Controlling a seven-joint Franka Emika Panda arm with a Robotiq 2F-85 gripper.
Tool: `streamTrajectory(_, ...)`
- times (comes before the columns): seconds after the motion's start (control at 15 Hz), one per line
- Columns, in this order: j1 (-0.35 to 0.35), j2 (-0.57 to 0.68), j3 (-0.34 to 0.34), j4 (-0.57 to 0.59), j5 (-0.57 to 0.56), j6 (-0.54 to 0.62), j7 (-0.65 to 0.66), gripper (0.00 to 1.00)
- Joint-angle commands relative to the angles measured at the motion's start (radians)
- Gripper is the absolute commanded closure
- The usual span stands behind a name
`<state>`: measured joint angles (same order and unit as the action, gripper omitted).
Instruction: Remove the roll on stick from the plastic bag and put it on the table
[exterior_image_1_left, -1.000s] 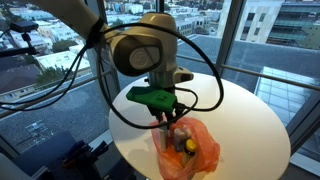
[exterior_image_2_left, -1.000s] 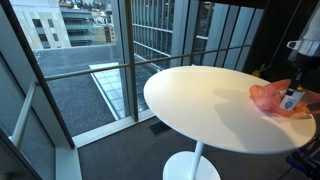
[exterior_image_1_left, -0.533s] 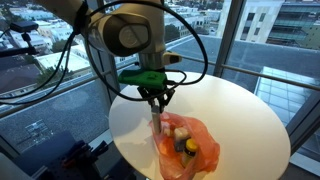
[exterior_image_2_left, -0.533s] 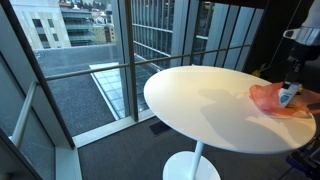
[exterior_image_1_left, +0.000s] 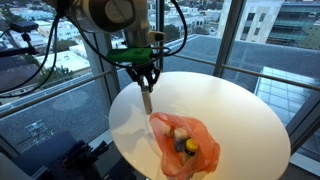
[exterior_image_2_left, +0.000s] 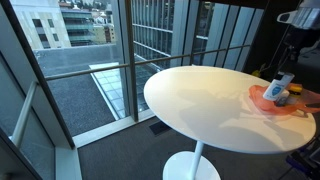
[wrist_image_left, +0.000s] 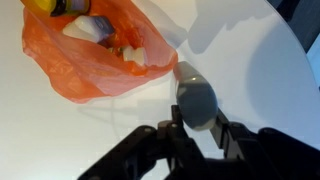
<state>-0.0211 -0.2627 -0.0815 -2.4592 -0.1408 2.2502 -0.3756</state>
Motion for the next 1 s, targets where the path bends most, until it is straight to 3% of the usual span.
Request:
streamTrajectory(0.0, 0.032, 0.012, 0.024, 0.04, 0.026, -0.023, 0.012, 0.89)
streamTrajectory(0.47, 0.087, 0.129, 0.06, 0.082, 0.1, -0.001, 0.003, 0.89)
streamTrajectory(0.93, 0.076, 0.258, 0.082, 0.109, 0.101, 0.032, 0.013, 0.89)
